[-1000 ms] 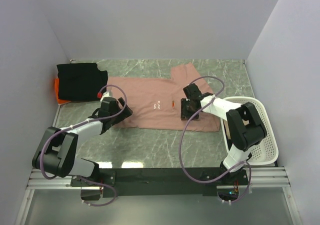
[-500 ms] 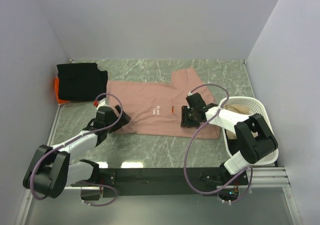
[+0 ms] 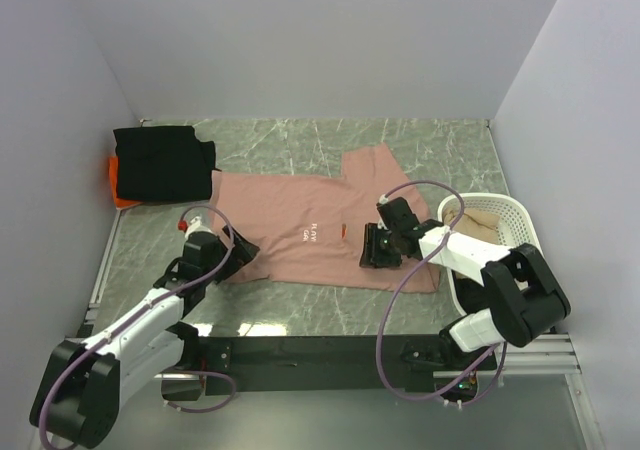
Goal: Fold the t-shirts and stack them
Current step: Fold the tshirt
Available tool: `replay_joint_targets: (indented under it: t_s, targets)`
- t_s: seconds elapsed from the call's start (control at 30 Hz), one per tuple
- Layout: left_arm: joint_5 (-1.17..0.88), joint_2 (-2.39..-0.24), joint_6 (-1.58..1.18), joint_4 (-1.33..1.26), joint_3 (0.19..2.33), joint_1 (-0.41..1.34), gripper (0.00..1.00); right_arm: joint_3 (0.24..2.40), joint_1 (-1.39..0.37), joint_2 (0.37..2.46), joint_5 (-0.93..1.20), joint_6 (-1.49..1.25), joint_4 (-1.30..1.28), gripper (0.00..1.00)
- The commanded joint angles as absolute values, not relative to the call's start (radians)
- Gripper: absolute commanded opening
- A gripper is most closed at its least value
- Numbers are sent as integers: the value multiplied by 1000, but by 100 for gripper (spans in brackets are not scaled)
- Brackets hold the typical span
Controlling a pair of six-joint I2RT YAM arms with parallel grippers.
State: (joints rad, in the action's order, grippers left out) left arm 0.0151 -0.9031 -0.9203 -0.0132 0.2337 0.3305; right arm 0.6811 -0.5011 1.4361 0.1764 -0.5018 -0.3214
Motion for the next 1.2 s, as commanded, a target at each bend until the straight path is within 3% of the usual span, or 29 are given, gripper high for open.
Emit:
replay_joint_targets:
  t_s: [0.0, 0.33, 0.87, 1.07, 1.17]
  targets:
    - [-14, -890, -948, 152, 206, 339, 96, 612, -515, 1465, 202, -523, -446, 54]
    - [-5, -766, -943, 256, 264, 342, 97, 637, -499, 1467, 152, -528, -466, 55]
    - [149, -798, -865, 310, 442, 339, 99, 725, -468, 1477, 95, -471, -526, 56]
    - [230, -946, -780, 212, 649, 301, 99, 790, -469, 1398, 84, -427, -555, 56]
    - [303, -1136, -715, 190, 779, 258, 99, 831, -469, 1327, 107, -422, -558, 56]
